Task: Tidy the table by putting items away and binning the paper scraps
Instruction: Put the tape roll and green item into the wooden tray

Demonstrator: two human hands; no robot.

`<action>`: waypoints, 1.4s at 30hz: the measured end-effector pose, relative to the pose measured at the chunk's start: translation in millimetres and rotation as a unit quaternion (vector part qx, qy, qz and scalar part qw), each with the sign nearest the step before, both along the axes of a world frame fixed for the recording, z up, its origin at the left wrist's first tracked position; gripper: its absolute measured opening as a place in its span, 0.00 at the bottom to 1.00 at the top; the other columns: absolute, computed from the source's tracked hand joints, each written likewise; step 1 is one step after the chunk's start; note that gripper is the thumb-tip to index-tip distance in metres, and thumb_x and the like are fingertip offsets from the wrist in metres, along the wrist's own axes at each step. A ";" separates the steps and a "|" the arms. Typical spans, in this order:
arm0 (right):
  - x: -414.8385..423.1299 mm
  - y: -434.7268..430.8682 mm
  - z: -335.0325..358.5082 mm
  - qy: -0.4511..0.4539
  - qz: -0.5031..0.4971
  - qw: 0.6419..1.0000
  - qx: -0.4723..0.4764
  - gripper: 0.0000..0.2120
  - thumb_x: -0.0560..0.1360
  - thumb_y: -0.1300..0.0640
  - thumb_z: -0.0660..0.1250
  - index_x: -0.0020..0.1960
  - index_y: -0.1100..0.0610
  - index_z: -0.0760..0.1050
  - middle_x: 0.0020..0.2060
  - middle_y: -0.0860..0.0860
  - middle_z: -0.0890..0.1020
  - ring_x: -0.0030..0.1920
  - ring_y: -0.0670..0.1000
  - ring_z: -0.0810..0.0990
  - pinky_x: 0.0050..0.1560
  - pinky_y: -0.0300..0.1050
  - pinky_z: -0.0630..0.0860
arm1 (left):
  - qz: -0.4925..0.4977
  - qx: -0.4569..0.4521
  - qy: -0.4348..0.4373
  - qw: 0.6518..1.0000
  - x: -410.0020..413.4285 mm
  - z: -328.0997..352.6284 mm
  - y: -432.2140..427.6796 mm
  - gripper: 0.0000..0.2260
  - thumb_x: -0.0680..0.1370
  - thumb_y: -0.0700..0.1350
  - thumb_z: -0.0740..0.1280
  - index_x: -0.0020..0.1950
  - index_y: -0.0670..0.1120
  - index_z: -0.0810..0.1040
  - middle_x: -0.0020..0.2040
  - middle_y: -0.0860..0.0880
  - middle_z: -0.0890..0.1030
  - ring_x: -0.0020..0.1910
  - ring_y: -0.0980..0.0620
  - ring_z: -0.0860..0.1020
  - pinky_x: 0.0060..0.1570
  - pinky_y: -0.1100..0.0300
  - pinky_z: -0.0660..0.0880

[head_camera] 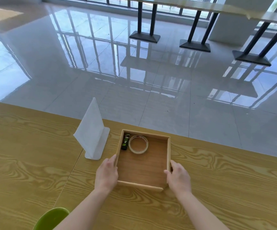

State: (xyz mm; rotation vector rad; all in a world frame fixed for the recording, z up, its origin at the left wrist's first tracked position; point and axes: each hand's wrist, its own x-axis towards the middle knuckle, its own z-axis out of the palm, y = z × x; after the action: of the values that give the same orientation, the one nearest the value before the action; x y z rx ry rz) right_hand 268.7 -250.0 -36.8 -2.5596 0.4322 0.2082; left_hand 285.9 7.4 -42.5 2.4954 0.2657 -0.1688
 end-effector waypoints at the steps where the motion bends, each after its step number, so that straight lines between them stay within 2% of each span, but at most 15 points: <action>1: 2.2 4.2 0.0 -0.004 0.002 1.000 0.002 0.12 0.78 0.55 0.66 0.60 0.57 0.76 0.42 0.46 0.77 0.44 0.49 0.77 0.44 0.43 0.72 | 0.010 -0.007 -0.002 1.000 1.0 -0.1 3.7 0.24 0.78 0.39 0.65 0.74 0.48 0.67 0.57 0.47 0.79 0.55 0.48 0.78 0.57 0.52 0.76; 12: 18.9 38.4 0.4 -0.024 0.016 1.000 0.012 0.07 0.78 0.56 0.68 0.55 0.54 0.77 0.39 0.45 0.76 0.40 0.45 0.75 0.41 0.44 0.73 | 0.070 -0.029 -0.024 0.997 11.5 -3.0 33.6 0.20 0.78 0.40 0.66 0.71 0.47 0.73 0.60 0.47 0.81 0.59 0.46 0.78 0.59 0.51 0.76; 19: 20.9 50.9 1.1 -0.016 0.021 1.000 0.009 0.11 0.77 0.56 0.68 0.60 0.55 0.77 0.41 0.45 0.77 0.41 0.45 0.75 0.41 0.42 0.70 | 0.070 -0.031 -0.032 0.997 11.8 -5.5 49.0 0.19 0.78 0.40 0.67 0.69 0.48 0.74 0.60 0.49 0.81 0.59 0.47 0.78 0.58 0.53 0.75; 22: 20.6 53.2 1.2 -0.010 0.016 1.000 0.015 0.15 0.78 0.57 0.68 0.64 0.56 0.75 0.44 0.46 0.78 0.43 0.47 0.75 0.43 0.43 0.71 | 0.065 -0.028 -0.017 0.997 12.7 -6.2 52.0 0.18 0.78 0.41 0.66 0.68 0.48 0.75 0.60 0.48 0.81 0.58 0.47 0.78 0.58 0.52 0.74; 25: 20.5 55.3 1.5 -0.006 0.015 1.000 0.019 0.23 0.78 0.56 0.68 0.71 0.57 0.70 0.52 0.50 0.80 0.52 0.50 0.78 0.50 0.44 0.73 | 0.064 -0.030 -0.013 0.997 12.3 -6.2 54.5 0.18 0.79 0.41 0.65 0.69 0.49 0.74 0.60 0.48 0.80 0.58 0.47 0.77 0.58 0.51 0.74; 31: 19.9 56.8 1.3 -0.001 0.006 1.000 0.021 0.25 0.78 0.56 0.68 0.73 0.57 0.68 0.57 0.52 0.80 0.57 0.52 0.78 0.56 0.47 0.75 | 0.056 -0.028 -0.006 0.998 12.5 -5.5 56.0 0.18 0.79 0.41 0.65 0.69 0.48 0.74 0.59 0.48 0.80 0.58 0.47 0.77 0.58 0.51 0.74; 38: 19.9 57.1 2.7 0.004 -0.004 1.000 0.028 0.24 0.78 0.55 0.69 0.72 0.56 0.70 0.52 0.49 0.79 0.52 0.50 0.77 0.52 0.45 0.73 | 0.053 -0.027 0.003 0.998 12.9 -2.1 56.2 0.18 0.79 0.42 0.65 0.69 0.48 0.73 0.59 0.48 0.80 0.58 0.47 0.77 0.59 0.51 0.74; 42: 19.7 55.7 3.8 0.009 -0.014 0.999 0.052 0.24 0.78 0.53 0.69 0.72 0.55 0.70 0.49 0.48 0.78 0.49 0.49 0.75 0.51 0.45 0.73 | 0.037 -0.005 0.001 0.999 11.2 5.4 53.4 0.15 0.79 0.46 0.64 0.66 0.47 0.75 0.54 0.48 0.80 0.53 0.47 0.78 0.52 0.53 0.75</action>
State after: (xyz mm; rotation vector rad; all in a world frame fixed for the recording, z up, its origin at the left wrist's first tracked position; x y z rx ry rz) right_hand 288.4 -194.3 -32.9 -2.4501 0.4524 0.2367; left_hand 297.1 60.8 -37.0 2.4711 0.3568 -0.1426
